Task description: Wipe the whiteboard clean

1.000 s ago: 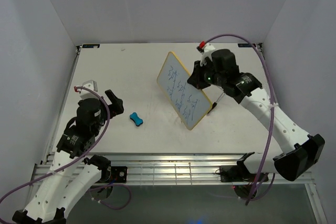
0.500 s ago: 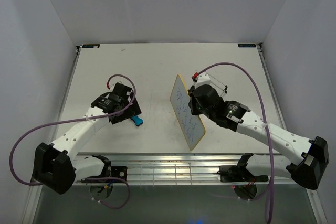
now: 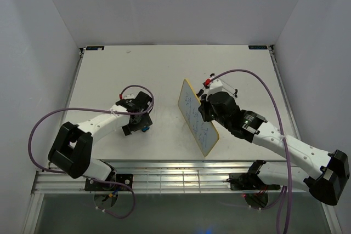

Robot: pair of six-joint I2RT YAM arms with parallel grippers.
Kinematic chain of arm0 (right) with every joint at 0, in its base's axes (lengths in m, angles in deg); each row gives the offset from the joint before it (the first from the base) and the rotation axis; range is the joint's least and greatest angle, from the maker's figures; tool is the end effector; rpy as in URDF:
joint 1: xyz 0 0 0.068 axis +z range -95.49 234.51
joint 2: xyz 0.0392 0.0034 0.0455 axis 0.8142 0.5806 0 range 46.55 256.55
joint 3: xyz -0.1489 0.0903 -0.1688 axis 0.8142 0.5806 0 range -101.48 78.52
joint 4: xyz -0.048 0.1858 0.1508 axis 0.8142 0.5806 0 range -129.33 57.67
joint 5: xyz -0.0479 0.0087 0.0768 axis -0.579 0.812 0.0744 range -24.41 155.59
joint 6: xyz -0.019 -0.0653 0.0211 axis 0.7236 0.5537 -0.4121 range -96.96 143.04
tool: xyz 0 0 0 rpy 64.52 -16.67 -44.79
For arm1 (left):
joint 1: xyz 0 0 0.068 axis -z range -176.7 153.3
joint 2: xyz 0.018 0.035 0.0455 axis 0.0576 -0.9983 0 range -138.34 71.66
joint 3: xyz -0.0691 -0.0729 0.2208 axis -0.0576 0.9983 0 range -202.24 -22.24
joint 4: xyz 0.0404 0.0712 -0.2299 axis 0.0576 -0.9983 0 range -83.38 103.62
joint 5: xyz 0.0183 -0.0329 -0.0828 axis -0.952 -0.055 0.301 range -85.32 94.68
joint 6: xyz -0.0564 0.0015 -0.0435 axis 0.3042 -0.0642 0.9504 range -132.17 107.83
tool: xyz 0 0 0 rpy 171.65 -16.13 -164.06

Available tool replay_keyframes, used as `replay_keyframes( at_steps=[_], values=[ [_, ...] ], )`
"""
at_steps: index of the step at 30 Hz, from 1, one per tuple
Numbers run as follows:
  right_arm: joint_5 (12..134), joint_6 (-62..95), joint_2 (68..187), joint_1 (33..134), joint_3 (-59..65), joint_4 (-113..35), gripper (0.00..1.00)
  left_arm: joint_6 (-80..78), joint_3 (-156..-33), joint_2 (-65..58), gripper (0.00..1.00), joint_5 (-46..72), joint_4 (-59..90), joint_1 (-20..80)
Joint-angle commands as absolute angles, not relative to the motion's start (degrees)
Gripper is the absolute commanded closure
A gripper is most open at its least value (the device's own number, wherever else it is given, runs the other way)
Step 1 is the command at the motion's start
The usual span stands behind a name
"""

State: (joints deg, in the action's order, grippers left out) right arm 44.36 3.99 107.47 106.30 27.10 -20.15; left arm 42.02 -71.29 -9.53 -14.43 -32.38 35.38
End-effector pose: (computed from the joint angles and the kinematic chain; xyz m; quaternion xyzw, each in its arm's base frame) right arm 0.1732 0.1856 0.2769 -0.1482 0.8377 0.1613 0.5003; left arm 0.2089 -0.1084 0.1471 -0.2050 0.9593 0.0508 0.1873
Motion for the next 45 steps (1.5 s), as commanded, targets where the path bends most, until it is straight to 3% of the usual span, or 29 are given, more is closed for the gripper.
replay_keyframes(
  at_steps=[1,3,15,22,31,45],
  values=[
    [48.97,5.99,105.79,106.28,29.29,-25.35,0.92,45.74,-73.29,-11.82,0.14,-18.34,-30.59,35.47],
    [49.68,6.34,105.35,106.19,30.52,-26.31,0.92,47.14,-74.00,-13.06,0.19,-20.35,-30.06,35.47],
    [53.11,7.83,105.78,106.19,31.23,-25.70,0.92,49.70,-75.06,-12.55,0.24,-20.01,-26.28,36.61],
    [52.85,8.27,106.75,106.19,30.79,-25.79,0.92,53.38,-74.79,-10.96,0.15,-23.00,-27.51,36.61],
    [52.14,8.89,106.84,106.19,30.88,-25.70,0.92,64.99,-77.43,-15.26,0.13,-25.72,-31.72,36.61],
    [51.88,9.15,105.96,106.19,31.14,-24.74,0.92,68.60,-78.13,-19.13,0.28,-26.70,-31.56,36.61]
  ],
)
